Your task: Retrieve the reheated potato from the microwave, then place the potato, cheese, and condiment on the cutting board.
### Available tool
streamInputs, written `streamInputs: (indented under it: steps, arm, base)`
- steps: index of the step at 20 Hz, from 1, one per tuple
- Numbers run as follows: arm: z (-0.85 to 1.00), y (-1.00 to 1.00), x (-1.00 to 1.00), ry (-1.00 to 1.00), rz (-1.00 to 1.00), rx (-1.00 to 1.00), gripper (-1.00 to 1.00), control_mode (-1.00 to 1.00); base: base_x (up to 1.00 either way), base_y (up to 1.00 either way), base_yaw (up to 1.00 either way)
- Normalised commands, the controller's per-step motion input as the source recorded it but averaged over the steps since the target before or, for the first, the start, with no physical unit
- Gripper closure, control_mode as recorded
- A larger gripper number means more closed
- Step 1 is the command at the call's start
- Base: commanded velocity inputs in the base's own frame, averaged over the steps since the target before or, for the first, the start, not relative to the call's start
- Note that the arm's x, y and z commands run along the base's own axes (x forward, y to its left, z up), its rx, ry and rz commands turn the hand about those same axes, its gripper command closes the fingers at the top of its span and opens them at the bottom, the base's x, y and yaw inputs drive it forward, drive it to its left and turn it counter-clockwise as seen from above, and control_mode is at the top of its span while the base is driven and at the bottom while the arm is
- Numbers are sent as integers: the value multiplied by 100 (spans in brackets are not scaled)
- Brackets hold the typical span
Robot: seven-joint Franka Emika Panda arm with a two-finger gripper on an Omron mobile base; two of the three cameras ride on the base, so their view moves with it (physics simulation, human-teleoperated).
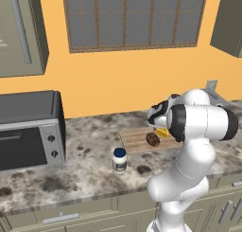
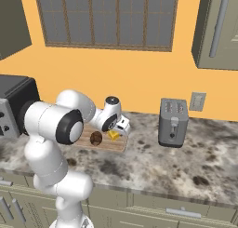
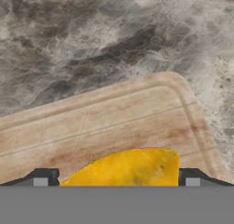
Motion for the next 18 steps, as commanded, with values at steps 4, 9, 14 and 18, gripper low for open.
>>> streamInputs:
  steps: [4, 9, 14, 18]
  arm:
    - [11, 0, -16, 0, 0, 3, -100, -100]
    - [39, 0, -23, 0, -1, 4, -100, -100]
    - [67, 0, -34, 0, -3, 1, -100, -100]
    - [86, 19, -92, 0, 0, 1, -100, -100]
  base:
    - [0, 0, 0]
    - [0, 0, 0]
    - [0, 0, 0]
    - [0, 0, 0]
